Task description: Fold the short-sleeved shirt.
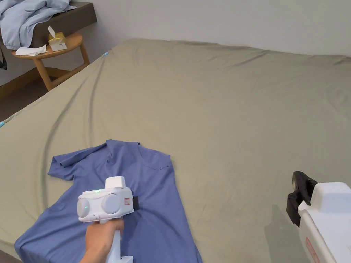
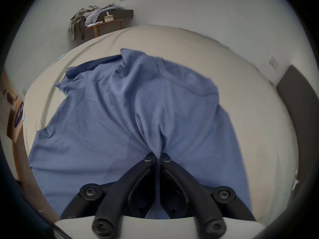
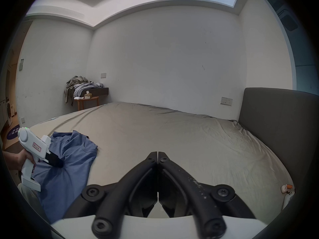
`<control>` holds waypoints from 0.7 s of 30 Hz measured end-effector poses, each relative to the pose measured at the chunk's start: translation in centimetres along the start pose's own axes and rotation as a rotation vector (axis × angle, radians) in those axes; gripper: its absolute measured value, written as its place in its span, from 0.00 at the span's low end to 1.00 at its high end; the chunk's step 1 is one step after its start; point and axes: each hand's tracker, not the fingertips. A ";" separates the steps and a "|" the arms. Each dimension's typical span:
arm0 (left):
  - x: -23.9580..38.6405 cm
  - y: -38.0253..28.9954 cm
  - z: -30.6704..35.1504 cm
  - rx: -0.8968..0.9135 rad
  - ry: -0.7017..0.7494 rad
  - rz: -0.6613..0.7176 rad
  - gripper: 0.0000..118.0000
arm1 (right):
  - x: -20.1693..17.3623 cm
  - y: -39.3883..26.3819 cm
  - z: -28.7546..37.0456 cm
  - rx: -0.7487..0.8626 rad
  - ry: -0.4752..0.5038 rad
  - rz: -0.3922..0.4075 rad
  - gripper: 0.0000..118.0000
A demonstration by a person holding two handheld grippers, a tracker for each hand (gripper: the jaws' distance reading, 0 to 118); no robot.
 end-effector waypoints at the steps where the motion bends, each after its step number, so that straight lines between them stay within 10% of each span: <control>1: -0.1 0.1 1.0 0.042 -0.025 0.013 0.02 | 0.2 0.1 0.3 0.006 -0.002 0.000 0.02; 21: 13.0 9.5 27.2 0.560 -0.589 -0.241 0.02 | 7.4 1.9 7.7 0.128 -0.138 -0.060 0.02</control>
